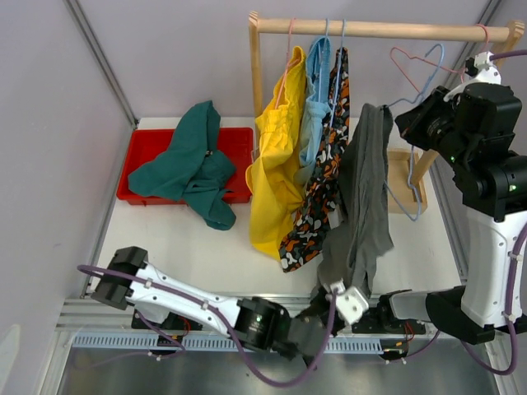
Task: Remove the shorts from the hanger
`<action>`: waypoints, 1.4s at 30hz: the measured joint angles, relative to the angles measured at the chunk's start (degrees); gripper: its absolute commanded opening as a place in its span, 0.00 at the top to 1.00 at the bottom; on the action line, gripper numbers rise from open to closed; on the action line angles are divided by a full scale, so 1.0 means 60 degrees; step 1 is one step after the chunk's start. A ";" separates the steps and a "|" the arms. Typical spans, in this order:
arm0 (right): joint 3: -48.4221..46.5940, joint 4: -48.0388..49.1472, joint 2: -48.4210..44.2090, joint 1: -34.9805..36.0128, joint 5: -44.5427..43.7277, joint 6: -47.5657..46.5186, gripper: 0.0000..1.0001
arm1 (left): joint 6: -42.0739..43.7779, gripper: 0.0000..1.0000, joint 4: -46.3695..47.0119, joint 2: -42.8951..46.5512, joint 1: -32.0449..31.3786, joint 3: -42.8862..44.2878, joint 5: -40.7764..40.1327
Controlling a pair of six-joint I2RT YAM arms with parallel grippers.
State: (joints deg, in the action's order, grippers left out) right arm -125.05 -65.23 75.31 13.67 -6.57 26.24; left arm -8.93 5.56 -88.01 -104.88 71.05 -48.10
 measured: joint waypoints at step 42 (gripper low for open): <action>0.2477 -0.1479 -0.3555 -0.0488 0.1126 0.0590 1.00 | -0.0255 1.00 -0.5974 -0.3847 0.4623 0.6546 0.2014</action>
State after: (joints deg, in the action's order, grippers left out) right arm -110.19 -74.11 53.98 10.74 0.19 29.78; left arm -10.46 -30.28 -111.09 -77.14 110.32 -36.01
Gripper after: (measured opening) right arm 0.050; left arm 0.057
